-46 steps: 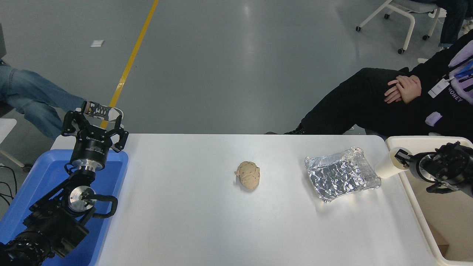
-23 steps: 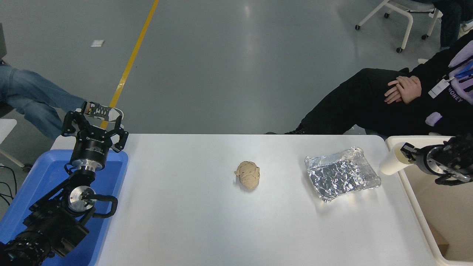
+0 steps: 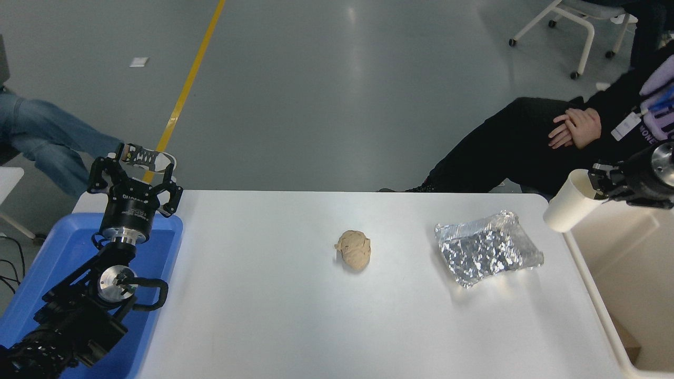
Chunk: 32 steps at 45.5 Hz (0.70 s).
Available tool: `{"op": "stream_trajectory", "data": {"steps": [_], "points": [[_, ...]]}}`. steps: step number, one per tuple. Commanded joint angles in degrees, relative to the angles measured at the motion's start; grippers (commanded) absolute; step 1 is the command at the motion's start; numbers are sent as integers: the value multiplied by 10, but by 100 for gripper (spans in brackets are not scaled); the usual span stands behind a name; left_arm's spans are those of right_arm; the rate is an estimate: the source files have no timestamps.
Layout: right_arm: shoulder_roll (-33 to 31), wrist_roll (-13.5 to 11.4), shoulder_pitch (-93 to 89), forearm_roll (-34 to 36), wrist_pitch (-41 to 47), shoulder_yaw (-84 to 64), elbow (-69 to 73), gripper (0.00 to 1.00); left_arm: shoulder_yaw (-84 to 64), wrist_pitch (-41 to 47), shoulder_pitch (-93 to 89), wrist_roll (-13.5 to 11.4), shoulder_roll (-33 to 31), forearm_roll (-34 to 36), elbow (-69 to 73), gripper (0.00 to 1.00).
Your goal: Pick up paper cup place in dustbin
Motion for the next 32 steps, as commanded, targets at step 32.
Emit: {"op": "stream_trajectory", "data": {"steps": [32], "points": [[40,1,406,6,90,-122,192,0,0,0,0,-1,0,0,0,99]]}}
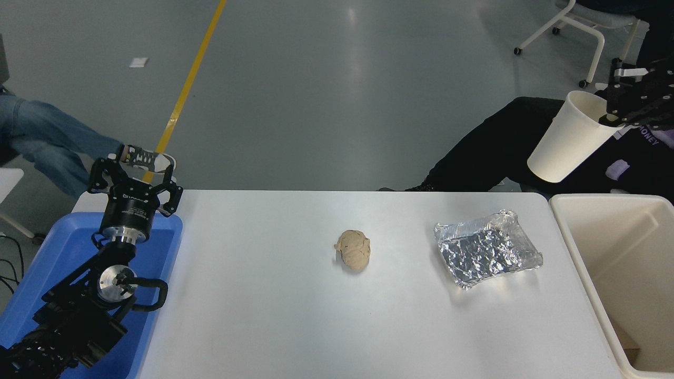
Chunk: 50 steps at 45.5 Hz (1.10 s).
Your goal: Pick up paper cup place in dustbin
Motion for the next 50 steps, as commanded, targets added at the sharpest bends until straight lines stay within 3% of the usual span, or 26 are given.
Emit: {"op": "stream_trajectory", "data": {"steps": [1,13,23,30,38,50], "points": [[13,0,51,1,3,-31,33,0,0,0,0,0,0,0,0,99],[-11,-1,57,-8,3,-131,22,0,0,0,0,-1,0,0,0,99],[-112,-3,1,-38,3,-177,-16,0,0,0,0,0,0,-1,0,99],[-132,-4,-91,-44,3,-167,-31,0,0,0,0,-1,0,0,0,99],[-173,-6,-257,-48,-145,-77,-64,0,0,0,0,-1,0,0,0,99],[-171,-7,-475,-44,-254,45,-173,0,0,0,0,0,0,-1,0,99]]}}
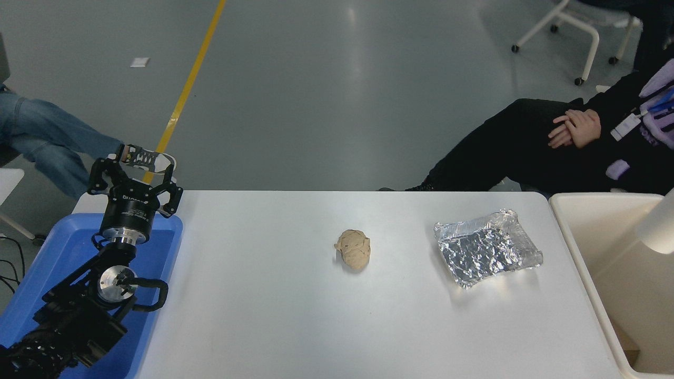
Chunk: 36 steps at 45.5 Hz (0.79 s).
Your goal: Pick up paper cup place in dustbin
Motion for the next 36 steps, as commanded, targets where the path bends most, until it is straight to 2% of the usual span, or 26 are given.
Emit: {"op": "stream_trajectory", "data": {"steps": [1,6,19,30,36], "points": [[-13,-1,-194,0,-107,98,-88,0,0,0,0,0,0,0,0,99],[-13,-1,-274,5,-140,147,-138,0,0,0,0,0,0,0,0,99],[-3,-1,-467,7,-149,277,-278,0,0,0,0,0,0,0,0,99],[38,0,-614,7,-151,412,-425,0,0,0,0,-1,0,0,0,99],[84,1,-705,6,-178,493,-517,0,0,0,0,0,0,0,0,99]]}}
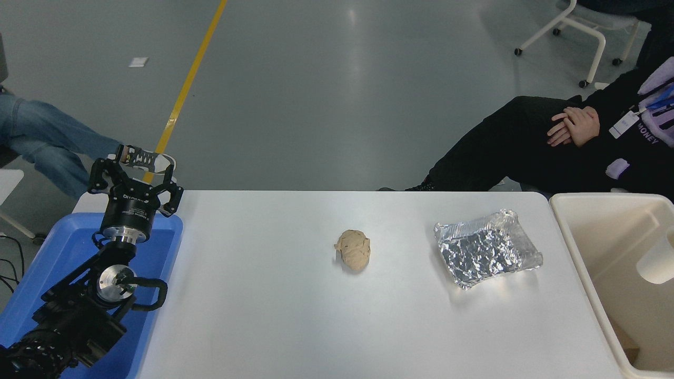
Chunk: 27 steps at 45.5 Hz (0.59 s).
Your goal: Pick up paper cup place in dustbin
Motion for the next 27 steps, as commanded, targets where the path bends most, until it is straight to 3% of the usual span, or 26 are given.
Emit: {"op": "stream_trajectory", "data": {"steps": [1,15,27], "points": [[63,1,-169,-1,-36,146,-168,0,0,0,0,-1,0,0,0,99],[139,1,-255,-1,-117,190,-277,0,0,0,0,0,0,0,0,99],[143,0,-264,-2,-155,190,-284,0,0,0,0,-1,0,1,0,99]]}}
